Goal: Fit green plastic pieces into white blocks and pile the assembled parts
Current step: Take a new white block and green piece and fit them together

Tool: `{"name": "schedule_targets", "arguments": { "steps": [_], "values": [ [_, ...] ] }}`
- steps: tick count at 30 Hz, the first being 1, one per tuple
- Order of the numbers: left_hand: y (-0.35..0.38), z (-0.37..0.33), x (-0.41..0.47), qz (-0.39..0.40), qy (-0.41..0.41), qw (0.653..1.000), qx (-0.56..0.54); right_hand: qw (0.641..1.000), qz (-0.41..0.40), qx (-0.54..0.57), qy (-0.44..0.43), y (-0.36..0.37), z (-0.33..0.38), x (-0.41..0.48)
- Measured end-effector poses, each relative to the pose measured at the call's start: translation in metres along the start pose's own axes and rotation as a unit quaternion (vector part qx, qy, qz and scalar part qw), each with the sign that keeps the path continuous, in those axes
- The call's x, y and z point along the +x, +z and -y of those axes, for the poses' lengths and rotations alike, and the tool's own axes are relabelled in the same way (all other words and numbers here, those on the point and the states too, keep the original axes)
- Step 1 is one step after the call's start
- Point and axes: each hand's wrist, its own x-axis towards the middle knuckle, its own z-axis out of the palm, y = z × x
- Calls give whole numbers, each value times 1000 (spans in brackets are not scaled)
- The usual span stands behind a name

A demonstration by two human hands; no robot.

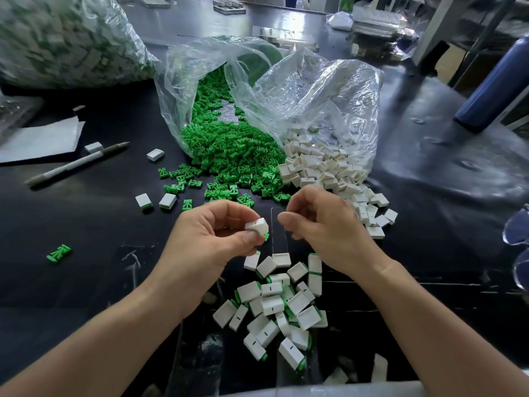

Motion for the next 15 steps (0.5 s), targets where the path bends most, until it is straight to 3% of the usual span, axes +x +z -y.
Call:
{"name": "schedule_targets", "arguments": {
  "steps": [5, 15],
  "values": [
    [-2, 3, 1, -9, 1, 1000, 30, 995, 9, 89, -32, -3, 8, -7],
    [0, 0, 1, -5, -2, 999, 33, 992, 27, 115, -44, -3, 19, -15]
  ]
}}
